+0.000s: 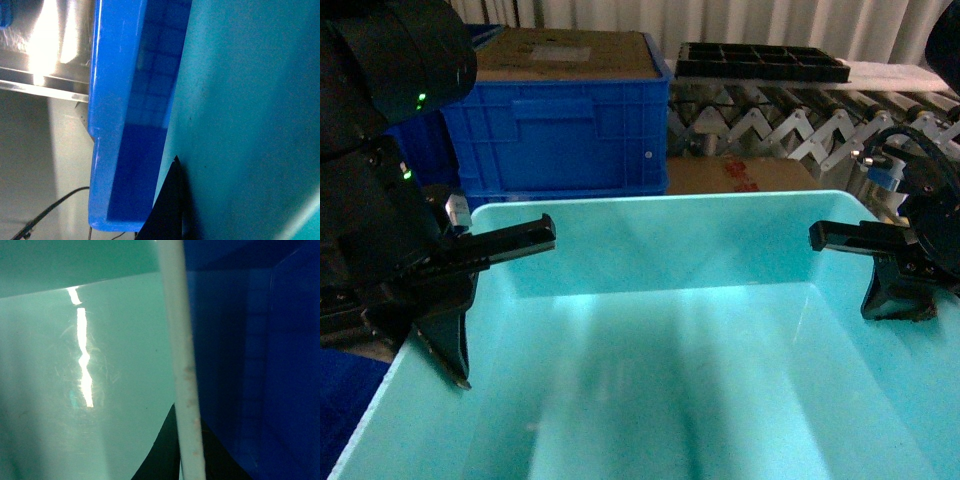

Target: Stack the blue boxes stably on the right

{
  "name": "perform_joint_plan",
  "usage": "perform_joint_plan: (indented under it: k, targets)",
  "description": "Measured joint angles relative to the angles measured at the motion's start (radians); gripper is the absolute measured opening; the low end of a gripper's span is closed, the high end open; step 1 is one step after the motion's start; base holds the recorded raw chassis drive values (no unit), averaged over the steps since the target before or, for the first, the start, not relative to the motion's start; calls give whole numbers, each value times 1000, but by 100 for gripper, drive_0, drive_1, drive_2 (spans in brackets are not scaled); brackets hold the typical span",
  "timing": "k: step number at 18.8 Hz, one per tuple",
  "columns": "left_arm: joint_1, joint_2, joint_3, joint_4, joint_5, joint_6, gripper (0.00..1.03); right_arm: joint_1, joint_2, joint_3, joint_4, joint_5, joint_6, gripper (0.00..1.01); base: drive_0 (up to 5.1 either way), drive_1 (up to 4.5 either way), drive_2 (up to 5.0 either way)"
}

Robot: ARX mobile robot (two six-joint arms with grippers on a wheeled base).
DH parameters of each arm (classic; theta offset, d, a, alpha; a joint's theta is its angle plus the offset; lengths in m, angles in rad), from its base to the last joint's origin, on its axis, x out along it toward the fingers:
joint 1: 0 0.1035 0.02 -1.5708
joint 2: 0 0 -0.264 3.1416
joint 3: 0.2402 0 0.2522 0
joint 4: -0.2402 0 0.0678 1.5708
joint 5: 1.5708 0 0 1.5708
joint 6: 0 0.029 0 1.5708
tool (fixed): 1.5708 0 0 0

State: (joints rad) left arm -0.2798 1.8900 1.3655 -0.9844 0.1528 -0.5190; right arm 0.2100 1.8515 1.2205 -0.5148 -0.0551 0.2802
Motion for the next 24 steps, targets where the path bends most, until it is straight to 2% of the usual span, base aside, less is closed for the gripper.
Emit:
perform_joint_plan:
  k: [3,6,10,13,15,17,18,22,24]
  targets:
    - [-14,29,19,45,-4,15,2,-32,15,-21,61,0,-32,2,0,0,0]
    - [-48,95,0,107,3,-26,2,-71,115,-57,90,1,-77,2,0,0,0]
    - [-80,122,-45,192,20,-62,2,-107,143,-75,121,14,-133,2,0,0,0]
    - [-85,132,-73,236,32,-80,2,-112,145,-76,127,21,-152,2,0,0,0]
    - [-85,135,-77,227,18,-84,2,-111,145,-83,113,11,-153,2,0,0,0]
    - [-79,137,-77,238,30,-95,20,-105,146,-95,64,9,-143,17,0,0,0]
    - [-78,137,-77,238,28,-95,24,-105,146,-95,60,10,-142,18,0,0,0]
    - [-50,137,-112,278,49,-93,62,-97,139,-118,46,14,-116,58,0,0,0]
    - [-34,126,-116,222,34,-79,82,-83,109,-139,37,14,-96,80,0,0,0]
